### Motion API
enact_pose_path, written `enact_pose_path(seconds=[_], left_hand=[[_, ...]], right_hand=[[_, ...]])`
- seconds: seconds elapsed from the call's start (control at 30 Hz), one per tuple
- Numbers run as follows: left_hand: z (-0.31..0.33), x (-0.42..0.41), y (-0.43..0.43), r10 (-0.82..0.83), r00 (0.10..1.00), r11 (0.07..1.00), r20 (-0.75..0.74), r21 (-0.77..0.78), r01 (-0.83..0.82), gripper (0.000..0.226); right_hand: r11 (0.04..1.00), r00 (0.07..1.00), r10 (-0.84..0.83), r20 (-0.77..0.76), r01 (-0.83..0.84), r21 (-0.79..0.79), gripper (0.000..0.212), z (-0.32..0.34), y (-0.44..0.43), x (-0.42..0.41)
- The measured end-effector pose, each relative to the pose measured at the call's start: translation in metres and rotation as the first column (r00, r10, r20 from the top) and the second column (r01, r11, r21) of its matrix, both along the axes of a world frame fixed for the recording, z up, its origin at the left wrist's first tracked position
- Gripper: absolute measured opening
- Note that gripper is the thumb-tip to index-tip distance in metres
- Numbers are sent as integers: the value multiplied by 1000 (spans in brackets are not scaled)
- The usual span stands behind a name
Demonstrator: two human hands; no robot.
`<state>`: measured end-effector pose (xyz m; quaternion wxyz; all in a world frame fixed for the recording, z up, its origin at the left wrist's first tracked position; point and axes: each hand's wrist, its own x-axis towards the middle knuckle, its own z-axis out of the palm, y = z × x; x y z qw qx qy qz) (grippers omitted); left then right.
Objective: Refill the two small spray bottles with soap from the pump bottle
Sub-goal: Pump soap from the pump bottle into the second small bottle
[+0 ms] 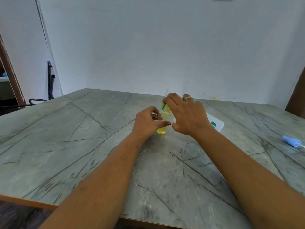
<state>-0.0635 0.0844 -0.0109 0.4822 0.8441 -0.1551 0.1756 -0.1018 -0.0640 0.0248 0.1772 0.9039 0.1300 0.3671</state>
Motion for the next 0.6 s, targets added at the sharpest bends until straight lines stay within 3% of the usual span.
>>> enact_pose_path(seconds=[0.13, 0.4, 0.6], left_hand=[[0, 2, -1, 18, 1000, 1000, -12, -6, -18, 45], [-1, 2, -1, 7, 1000, 1000, -9, 8, -7, 44], [-1, 3, 4, -1, 999, 999, -44, 35, 2, 48]], right_hand=[[999, 1000, -24, -13, 24, -26, 86, -1, -1, 1], [999, 1000, -15, -15, 15, 28, 71, 2, 3, -1], [1000, 999, -15, -29, 15, -7, 82, -1, 1, 1]])
